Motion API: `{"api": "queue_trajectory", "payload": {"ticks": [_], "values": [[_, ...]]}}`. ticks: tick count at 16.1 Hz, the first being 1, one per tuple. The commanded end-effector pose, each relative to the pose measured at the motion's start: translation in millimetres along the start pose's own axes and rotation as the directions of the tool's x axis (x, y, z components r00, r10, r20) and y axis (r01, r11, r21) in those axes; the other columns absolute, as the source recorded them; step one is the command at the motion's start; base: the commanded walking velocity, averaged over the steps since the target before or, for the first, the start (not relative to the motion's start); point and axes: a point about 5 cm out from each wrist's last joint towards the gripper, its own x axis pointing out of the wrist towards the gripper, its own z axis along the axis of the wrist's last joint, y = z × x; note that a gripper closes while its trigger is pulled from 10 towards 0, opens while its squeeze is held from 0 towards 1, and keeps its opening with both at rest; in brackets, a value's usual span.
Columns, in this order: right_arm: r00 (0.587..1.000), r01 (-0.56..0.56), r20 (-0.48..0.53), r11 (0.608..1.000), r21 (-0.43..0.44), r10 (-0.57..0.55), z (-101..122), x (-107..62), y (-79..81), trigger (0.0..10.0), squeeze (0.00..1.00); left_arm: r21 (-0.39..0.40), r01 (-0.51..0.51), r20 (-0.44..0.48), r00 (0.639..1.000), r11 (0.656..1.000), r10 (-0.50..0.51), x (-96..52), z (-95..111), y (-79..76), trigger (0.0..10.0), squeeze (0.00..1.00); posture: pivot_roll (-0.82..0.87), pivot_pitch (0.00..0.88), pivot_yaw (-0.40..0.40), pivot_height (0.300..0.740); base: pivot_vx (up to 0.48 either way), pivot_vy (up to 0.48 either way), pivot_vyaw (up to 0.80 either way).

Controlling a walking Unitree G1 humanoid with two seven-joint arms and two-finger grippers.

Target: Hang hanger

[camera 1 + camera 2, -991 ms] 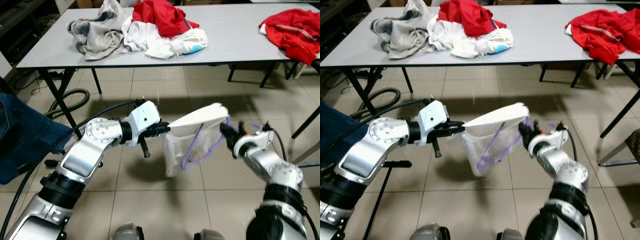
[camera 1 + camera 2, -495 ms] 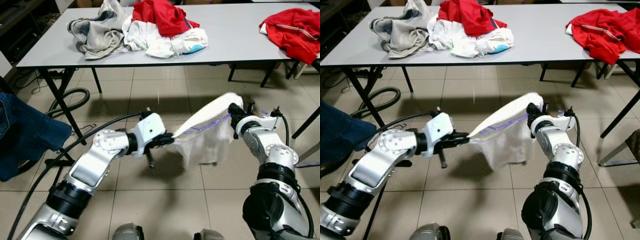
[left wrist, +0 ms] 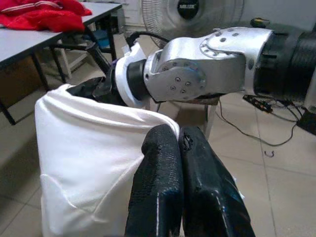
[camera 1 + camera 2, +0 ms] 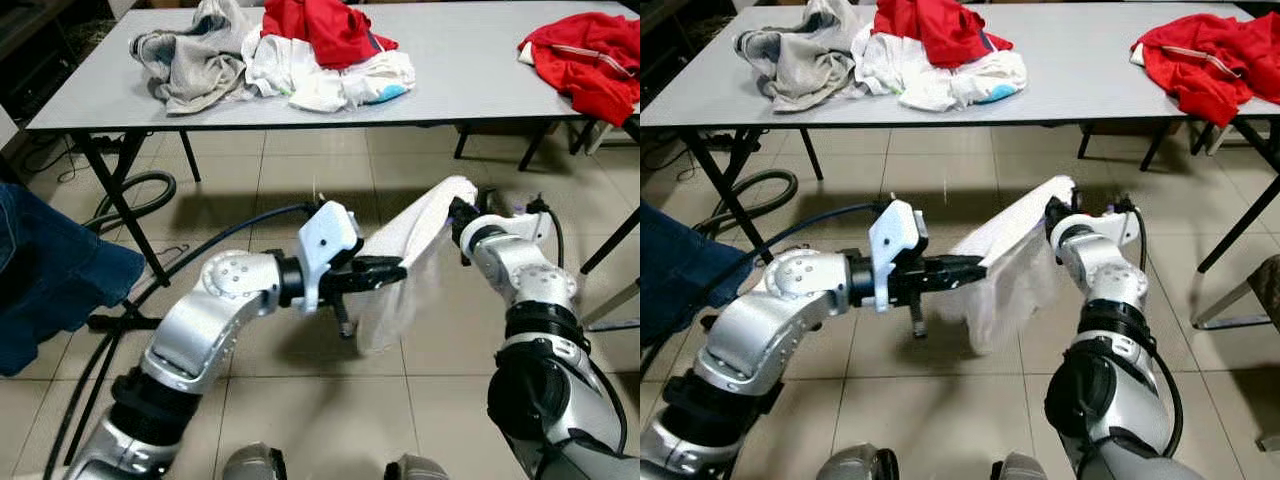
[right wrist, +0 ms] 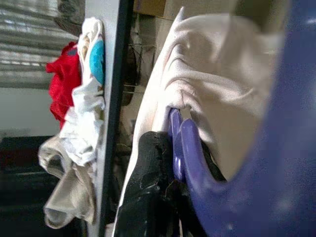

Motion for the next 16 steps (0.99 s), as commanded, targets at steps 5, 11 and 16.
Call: {"api": "queue_trajectory", "payload": {"ticks": [5, 11, 16], "values": [[1.000, 0.024, -0.015, 0.981, -0.193, -0.027, -5, 2.9, 12.3, 10.0, 0.00, -0.079, 0.044, 0.158, 0.987, 0.996, -0.031, 0.4, 36, 0.2, 0.0, 0.00, -0.11, 0.000, 0.004, 0.740, 0.000, 0.000, 0.00], [0.983, -0.129, -0.143, 0.989, -0.073, 0.118, -22, -4.8, 47.0, 10.0, 0.00, -0.066, -0.135, 0.046, 0.989, 0.989, 0.138, 12.8, 29, 16.3, 0.0, 0.00, -0.11, 0.000, 0.007, 0.740, 0.000, 0.000, 0.00], [0.981, -0.115, -0.158, 0.993, 0.009, 0.115, -22, -7.5, 47.0, 10.0, 0.00, -0.053, -0.107, -0.028, 0.994, 0.993, 0.105, 27.6, 16, 1.4, 0.0, 0.00, -0.11, 0.000, 0.007, 0.740, 0.000, 0.000, 0.00]]}}
